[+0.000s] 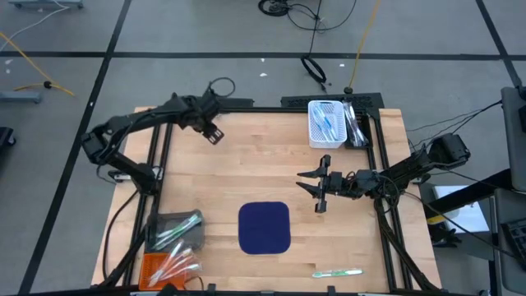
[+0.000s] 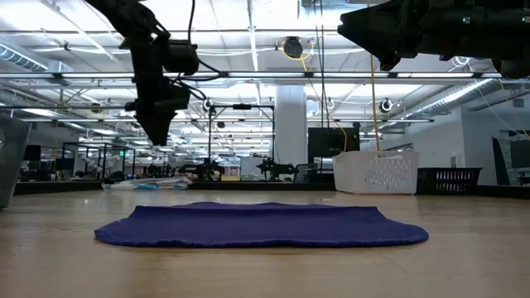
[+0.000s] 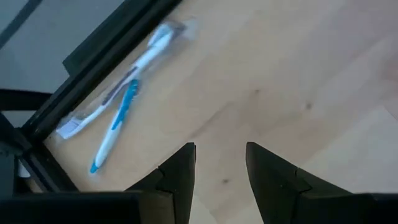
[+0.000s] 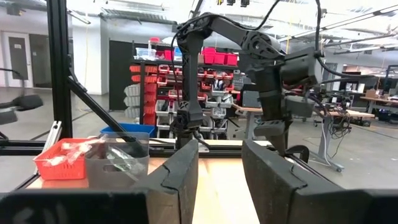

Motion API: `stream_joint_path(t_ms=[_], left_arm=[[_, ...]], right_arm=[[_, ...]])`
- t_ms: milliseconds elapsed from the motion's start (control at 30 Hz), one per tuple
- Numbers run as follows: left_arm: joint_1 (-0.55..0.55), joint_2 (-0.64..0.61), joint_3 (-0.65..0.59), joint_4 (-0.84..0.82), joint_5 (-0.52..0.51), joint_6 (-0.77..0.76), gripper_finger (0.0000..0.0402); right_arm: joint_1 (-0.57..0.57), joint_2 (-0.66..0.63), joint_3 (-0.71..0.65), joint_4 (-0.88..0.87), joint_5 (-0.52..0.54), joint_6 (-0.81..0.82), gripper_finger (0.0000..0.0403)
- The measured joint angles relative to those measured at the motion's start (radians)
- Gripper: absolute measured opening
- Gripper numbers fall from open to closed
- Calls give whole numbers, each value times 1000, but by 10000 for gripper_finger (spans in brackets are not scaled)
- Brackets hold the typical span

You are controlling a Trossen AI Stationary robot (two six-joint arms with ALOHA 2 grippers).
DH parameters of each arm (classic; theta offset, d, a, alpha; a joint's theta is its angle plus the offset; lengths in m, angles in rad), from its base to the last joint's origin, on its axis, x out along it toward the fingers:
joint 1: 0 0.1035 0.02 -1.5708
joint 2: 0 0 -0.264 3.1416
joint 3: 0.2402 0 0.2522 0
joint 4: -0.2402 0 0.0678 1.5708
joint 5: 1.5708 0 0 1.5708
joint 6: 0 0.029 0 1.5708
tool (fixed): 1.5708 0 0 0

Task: Pick & Place Toothbrushes
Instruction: Put the blue toothbrush into the white bin

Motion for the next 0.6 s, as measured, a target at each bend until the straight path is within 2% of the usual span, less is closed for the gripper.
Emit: stream_joint_path(t_ms=[133,600], left_arm=[[63,19,0,5,1,0,145],[240,240,1,62,-23,63,145]], right_arm=[[0,0,0,9,0,0,116],[0,0,0,12,0,-3,116]])
